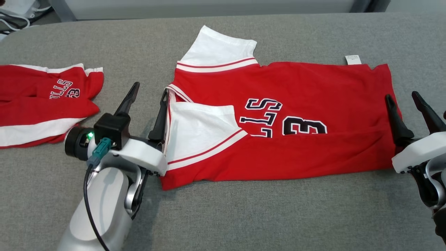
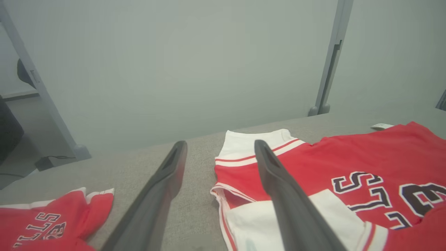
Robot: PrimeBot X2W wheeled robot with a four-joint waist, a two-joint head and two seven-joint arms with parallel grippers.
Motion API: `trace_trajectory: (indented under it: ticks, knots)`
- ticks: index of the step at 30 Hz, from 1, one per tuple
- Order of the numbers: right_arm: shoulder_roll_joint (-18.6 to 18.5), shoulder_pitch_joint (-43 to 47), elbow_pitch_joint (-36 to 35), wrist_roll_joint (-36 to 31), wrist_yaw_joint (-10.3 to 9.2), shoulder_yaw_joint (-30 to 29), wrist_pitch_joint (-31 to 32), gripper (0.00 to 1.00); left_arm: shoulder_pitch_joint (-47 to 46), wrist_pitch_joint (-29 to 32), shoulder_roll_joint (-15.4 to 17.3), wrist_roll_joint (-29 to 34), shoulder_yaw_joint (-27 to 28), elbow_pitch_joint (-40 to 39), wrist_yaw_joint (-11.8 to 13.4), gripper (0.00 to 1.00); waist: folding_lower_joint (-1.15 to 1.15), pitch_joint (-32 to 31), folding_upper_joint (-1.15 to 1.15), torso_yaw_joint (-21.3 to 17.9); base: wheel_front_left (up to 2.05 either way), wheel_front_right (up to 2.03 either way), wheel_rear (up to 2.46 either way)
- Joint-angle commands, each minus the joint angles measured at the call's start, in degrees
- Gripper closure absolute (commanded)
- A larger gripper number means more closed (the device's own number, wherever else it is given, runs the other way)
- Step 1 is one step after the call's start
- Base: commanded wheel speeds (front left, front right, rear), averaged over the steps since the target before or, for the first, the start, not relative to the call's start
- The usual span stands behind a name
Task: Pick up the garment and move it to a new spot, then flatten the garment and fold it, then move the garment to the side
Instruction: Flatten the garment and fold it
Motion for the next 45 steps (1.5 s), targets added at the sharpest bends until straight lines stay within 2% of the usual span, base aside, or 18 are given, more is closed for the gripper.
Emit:
trace_trajectory:
  ticks: [1,4,5,9,16,21,26,32,45]
  knots:
    - [-1.1,2.1,-1.9,-1.0,0.01,-0.1,-1.1,0.0,0.5,-0.5,1.6,-0.5,2.2,-2.1,0.7,0.0,0.0,-1.2,0.0,-0.1,0.0,0.0,0.0]
    - [0.0,4.7,-7.6,-4.3,0.01,-3.6,-1.2,0.0,4.1,-0.5,1.8,-1.5,3.5,-5.7,1.2,0.0,0.0,-3.0,0.0,-0.2,0.0,0.0,0.0]
    - [6.6,22.1,-21.1,-12.3,0.01,-12.3,-1.3,0.0,20.4,-0.1,1.8,-5.5,5.2,-15.3,2.6,0.0,0.0,-10.8,0.0,-0.3,0.0,0.0,0.0]
    - [7.5,24.7,-21.4,-12.6,0.01,-13.0,-1.3,0.0,23.1,0.9,1.5,-5.9,4.7,-16.3,3.1,0.0,0.0,-11.3,0.0,-0.3,0.0,0.0,0.0]
    - [6.9,25.4,-18.3,-10.3,0.01,-11.8,-1.3,0.0,25.5,6.5,1.4,-7.2,3.2,-15.2,3.2,0.0,0.0,-10.7,0.0,-0.8,0.0,0.0,0.0]
    - [5.9,23.1,-14.8,-6.9,0.01,-10.9,-1.1,0.0,24.8,9.5,1.5,-7.4,2.4,-13.7,3.3,0.0,0.0,-9.5,0.0,-1.0,0.0,0.0,0.0]
    - [4.5,19.1,-10.3,-2.4,0.01,-10.0,1.7,0.0,23.2,12.4,1.5,-7.2,1.4,-11.3,3.6,0.0,0.0,-8.2,0.0,-1.1,0.0,0.0,0.0]
    - [3.3,15.2,-4.7,2.4,0.01,-8.4,5.4,0.0,20.8,13.5,0.9,-6.9,0.1,-8.6,3.5,0.0,0.0,-6.7,0.0,-0.4,0.0,0.0,0.0]
    - [4.0,10.7,6.0,8.3,0.01,-6.1,6.8,0.0,16.0,12.6,-0.5,-7.1,-1.6,-2.3,2.7,0.0,0.0,-4.5,0.0,0.8,0.0,0.0,0.0]
